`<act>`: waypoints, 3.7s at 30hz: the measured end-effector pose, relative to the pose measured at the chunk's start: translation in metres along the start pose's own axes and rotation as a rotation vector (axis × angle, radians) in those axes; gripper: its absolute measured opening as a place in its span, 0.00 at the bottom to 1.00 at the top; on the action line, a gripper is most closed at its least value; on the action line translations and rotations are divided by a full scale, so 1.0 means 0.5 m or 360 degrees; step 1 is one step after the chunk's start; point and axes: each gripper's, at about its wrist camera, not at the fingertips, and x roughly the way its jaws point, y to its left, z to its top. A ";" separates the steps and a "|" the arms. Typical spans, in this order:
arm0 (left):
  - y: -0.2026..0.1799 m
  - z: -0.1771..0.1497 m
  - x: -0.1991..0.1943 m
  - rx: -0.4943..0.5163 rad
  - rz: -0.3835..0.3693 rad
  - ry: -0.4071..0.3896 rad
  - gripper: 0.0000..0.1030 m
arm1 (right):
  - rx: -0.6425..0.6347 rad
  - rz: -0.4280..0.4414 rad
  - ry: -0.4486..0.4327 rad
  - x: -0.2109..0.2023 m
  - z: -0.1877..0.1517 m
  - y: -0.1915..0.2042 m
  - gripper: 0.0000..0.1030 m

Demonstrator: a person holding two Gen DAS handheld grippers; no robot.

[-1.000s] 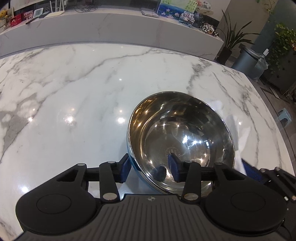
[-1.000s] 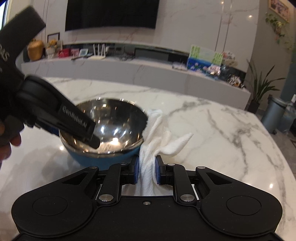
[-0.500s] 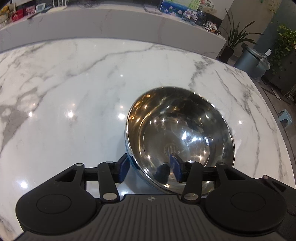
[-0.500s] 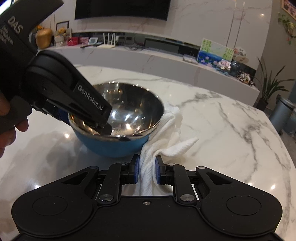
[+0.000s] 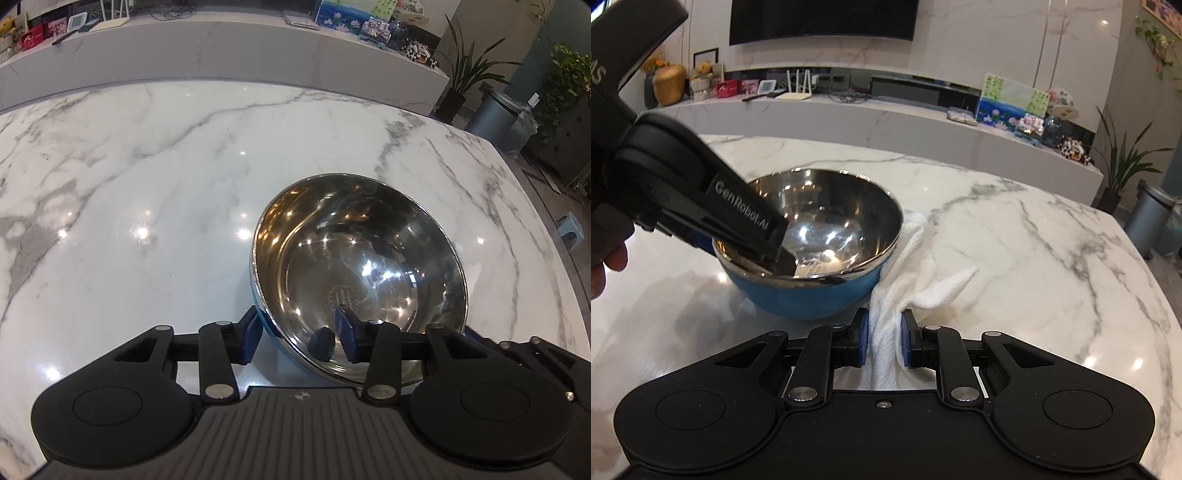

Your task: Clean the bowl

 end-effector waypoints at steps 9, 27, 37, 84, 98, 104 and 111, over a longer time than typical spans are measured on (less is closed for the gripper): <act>0.002 0.004 0.001 0.0007 0.0014 -0.0048 0.33 | 0.0029 -0.0006 -0.0063 -0.013 0.005 -0.007 0.16; 0.001 0.000 0.003 0.0007 0.0020 0.0004 0.47 | -0.0015 0.0073 0.0099 0.020 -0.008 0.006 0.16; -0.002 0.002 0.004 0.0076 0.0016 -0.0004 0.38 | -0.0004 0.0000 -0.0015 0.000 0.002 -0.005 0.16; 0.005 0.010 0.006 0.0154 0.0041 -0.0040 0.22 | -0.0026 0.0017 -0.0124 -0.018 0.017 -0.028 0.16; 0.012 0.003 0.012 0.0063 -0.0005 0.0060 0.44 | -0.0070 0.0097 0.0096 0.021 0.001 -0.009 0.16; 0.015 0.005 0.010 0.0104 -0.0019 0.0032 0.36 | -0.0055 0.0060 0.0033 0.011 0.002 -0.014 0.16; 0.024 0.014 0.003 0.0117 0.0029 -0.0031 0.19 | -0.0045 -0.0044 -0.0130 -0.017 0.011 -0.031 0.16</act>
